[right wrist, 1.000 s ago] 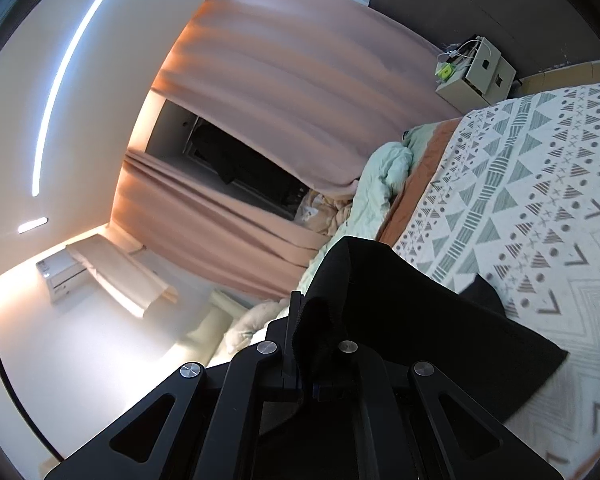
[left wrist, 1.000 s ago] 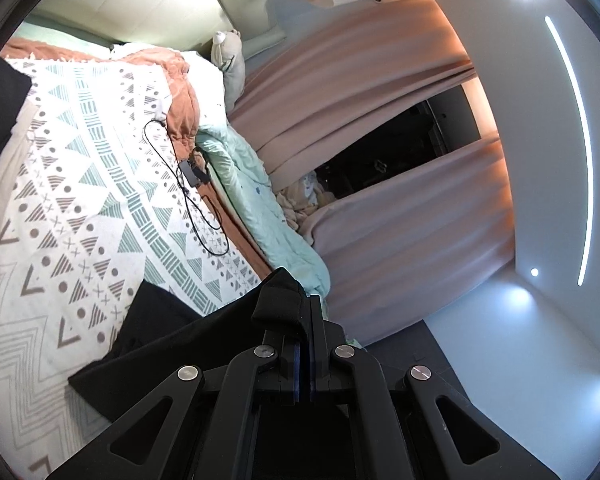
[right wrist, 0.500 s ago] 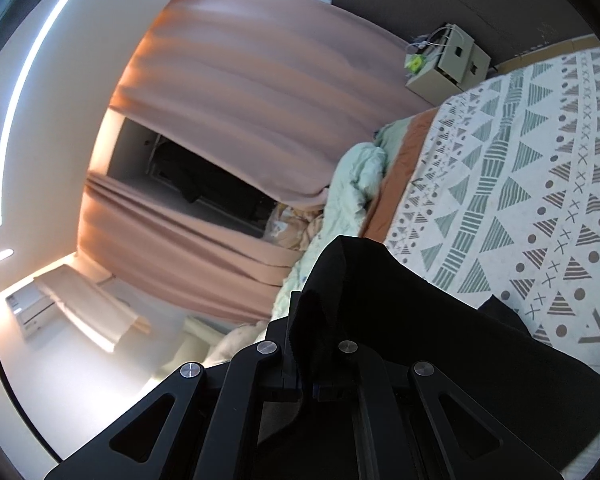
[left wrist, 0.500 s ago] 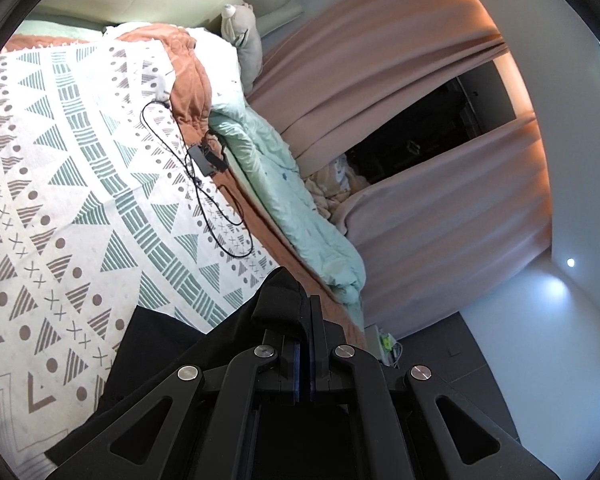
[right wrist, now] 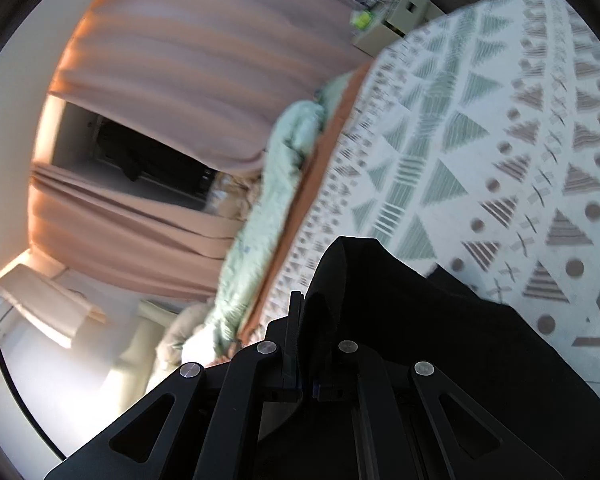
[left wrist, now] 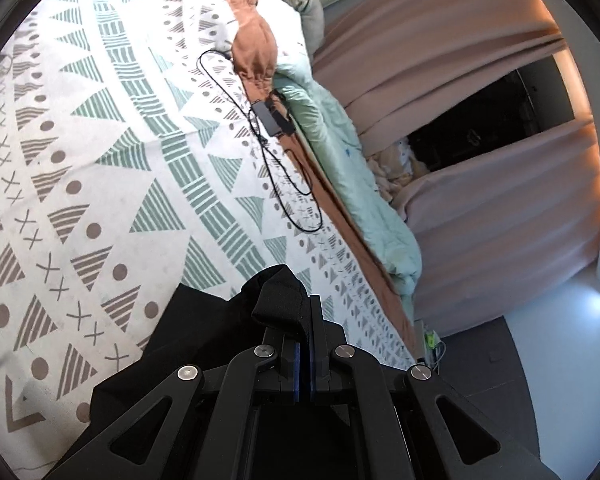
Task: Fold large clothes
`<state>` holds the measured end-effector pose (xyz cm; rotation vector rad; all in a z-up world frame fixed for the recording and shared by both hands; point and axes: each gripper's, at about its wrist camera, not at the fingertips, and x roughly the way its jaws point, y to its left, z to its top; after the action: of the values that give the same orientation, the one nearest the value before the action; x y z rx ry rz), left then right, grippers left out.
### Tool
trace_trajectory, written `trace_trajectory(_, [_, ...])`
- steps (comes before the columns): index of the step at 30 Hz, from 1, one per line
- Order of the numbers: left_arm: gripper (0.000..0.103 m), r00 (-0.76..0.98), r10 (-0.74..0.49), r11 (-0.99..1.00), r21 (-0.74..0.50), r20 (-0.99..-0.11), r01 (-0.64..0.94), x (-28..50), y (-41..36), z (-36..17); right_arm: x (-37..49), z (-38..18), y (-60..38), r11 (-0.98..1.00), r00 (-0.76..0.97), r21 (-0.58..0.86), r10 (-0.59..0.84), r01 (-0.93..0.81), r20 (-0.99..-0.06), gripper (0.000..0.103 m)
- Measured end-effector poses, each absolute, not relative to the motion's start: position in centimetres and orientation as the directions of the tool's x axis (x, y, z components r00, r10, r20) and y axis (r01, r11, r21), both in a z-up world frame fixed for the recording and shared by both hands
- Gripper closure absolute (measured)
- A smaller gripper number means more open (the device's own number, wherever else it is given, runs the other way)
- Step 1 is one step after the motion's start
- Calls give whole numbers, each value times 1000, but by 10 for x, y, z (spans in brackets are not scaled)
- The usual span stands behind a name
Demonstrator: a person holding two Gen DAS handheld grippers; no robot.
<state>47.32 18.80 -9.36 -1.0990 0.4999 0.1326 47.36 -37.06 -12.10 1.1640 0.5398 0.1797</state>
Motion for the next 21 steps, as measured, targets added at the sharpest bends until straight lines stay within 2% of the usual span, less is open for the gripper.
trace_trajectory(2, [101,876,-133,451,-816,-463,-363,477,188,-105,478,-136,-369,401,842,898,410,179,-351,99])
trace_trajectory(7, [101,867,-140,439,-815,-478,-378,488,188,-115,490,-145,-370,402,830,897,425,184,-361,97])
trace_trajectory(9, [90,867,-176,413,-835,-466,-365,491,189,-118,495,-138,-370,424,829,892,436,153,-350,95])
trace_trajectory(10, [72,869,-186,407,-841,-459,-357,491,189,-117,498,-134,-370,430,825,893,450,135,-341,92])
trace_trajectory(11, [52,876,-184,407,-846,-445,-344,489,188,-115,498,-132,-369,428,826,896,459,117,-327,84])
trace_trajectory(12, [44,887,-165,413,-847,-432,-336,488,188,-112,498,-129,-369,427,832,899,460,100,-311,55])
trace_trajectory(13, [35,898,-132,430,-840,-420,-330,484,187,-107,494,-124,-370,434,848,896,439,89,-297,33])
trace_trajectory(17, [33,903,-116,461,-827,-414,-321,483,185,-98,493,-114,-367,442,853,896,455,33,-256,31])
trace_trajectory(21, [33,883,-96,492,-793,-460,-360,478,182,-102,495,-119,-365,454,837,888,457,72,-302,31])
